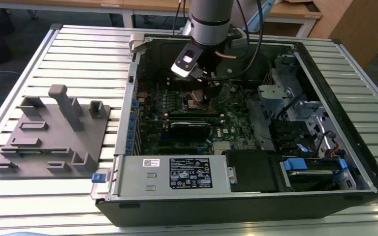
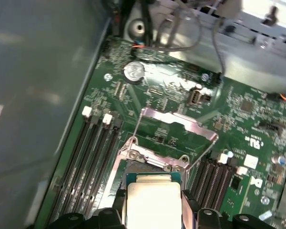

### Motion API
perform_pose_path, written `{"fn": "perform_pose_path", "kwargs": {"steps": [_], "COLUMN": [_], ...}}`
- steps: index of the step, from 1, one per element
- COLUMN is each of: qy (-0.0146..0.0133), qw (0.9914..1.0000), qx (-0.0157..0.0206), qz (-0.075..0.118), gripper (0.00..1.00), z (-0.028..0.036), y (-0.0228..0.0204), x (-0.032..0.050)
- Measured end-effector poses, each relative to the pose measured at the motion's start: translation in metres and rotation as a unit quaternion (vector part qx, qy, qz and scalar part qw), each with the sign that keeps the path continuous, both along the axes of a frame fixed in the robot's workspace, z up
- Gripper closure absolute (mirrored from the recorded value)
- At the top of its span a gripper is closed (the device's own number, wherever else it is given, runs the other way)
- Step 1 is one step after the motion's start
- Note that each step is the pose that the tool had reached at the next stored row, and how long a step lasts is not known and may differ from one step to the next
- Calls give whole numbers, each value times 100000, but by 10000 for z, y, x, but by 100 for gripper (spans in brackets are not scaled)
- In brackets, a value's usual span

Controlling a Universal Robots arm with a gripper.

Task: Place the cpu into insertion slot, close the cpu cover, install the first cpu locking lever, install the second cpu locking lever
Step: 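Place the cpu into insertion slot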

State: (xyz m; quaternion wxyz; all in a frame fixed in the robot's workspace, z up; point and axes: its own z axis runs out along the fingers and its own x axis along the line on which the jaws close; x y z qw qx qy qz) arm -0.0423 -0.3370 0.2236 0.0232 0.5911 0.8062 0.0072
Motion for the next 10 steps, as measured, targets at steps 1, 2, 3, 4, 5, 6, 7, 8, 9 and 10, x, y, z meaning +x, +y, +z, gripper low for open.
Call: {"fn": "perform_pose_path", "kwargs": {"steps": [1, 2, 3, 4, 5, 6, 7, 8, 9, 10], "qy": [1, 3, -1, 1, 3, 2, 4, 2, 4, -1], "qw": [99996, 99984, 99964, 99824, 99760, 99694, 99620, 99532, 99442, 99343], "qx": [-1, -1, 2, -2, -3, -4, -6, -4, -4, -2], "qz": [-901, -1801, -2697, -5935, -6919, -7811, -8708, -9660, -10552, -11445], "gripper": [46, 46, 46, 46, 46, 46, 46, 46, 46, 46], "z": [-1, -2, -4, -9, -11, -12, -13, -15, -16, -17], "y": [0, 0, 0, 0, 0, 0, 0, 0, 0, 0], "x": [0, 0, 0, 0, 0, 0, 0, 0, 0, 0]}}
